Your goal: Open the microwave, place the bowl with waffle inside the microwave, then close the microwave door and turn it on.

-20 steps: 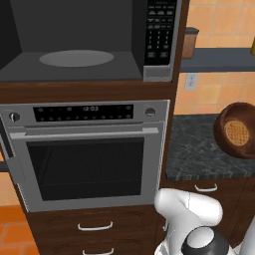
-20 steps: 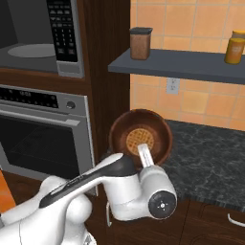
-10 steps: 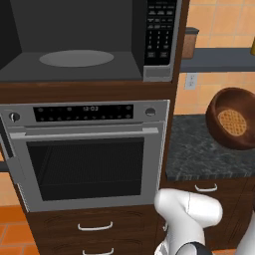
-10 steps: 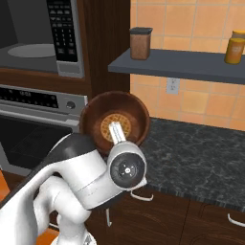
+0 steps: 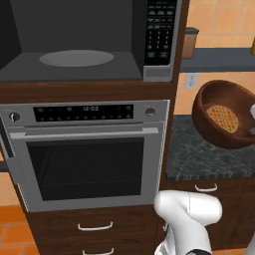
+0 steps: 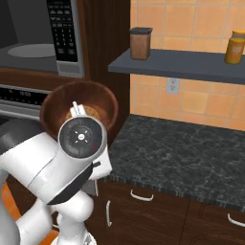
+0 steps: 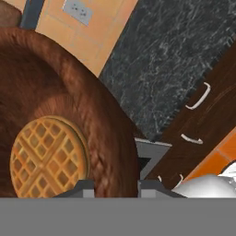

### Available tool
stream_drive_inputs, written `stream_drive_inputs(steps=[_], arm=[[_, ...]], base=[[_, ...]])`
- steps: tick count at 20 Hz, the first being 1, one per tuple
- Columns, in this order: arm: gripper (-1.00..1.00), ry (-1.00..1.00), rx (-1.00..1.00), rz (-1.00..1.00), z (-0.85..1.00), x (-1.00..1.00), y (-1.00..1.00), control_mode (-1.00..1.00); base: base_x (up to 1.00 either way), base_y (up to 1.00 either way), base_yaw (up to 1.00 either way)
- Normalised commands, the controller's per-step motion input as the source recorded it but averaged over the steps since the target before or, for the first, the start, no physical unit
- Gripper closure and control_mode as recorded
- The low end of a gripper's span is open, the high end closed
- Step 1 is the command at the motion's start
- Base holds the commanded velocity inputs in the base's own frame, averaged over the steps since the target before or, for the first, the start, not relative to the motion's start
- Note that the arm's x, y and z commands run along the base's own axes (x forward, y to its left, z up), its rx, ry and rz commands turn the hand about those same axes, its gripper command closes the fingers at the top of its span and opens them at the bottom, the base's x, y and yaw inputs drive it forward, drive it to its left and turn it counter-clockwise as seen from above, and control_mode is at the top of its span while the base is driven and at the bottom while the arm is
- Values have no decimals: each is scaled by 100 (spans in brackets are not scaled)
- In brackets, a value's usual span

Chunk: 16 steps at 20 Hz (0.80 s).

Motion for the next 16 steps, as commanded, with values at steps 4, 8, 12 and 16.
stream_drive_inputs(steps=[4,8,12,16], arm=[[100,0,2,7,51,-22,85,-100],[100,0,0,8,43,-6,93,-100],[100,0,0,9,21,1,99,-100],[100,-16,7,1,12,4,91,-100]], base=[[0,0,0],[0,0,0],[0,0,0],[0,0,0]])
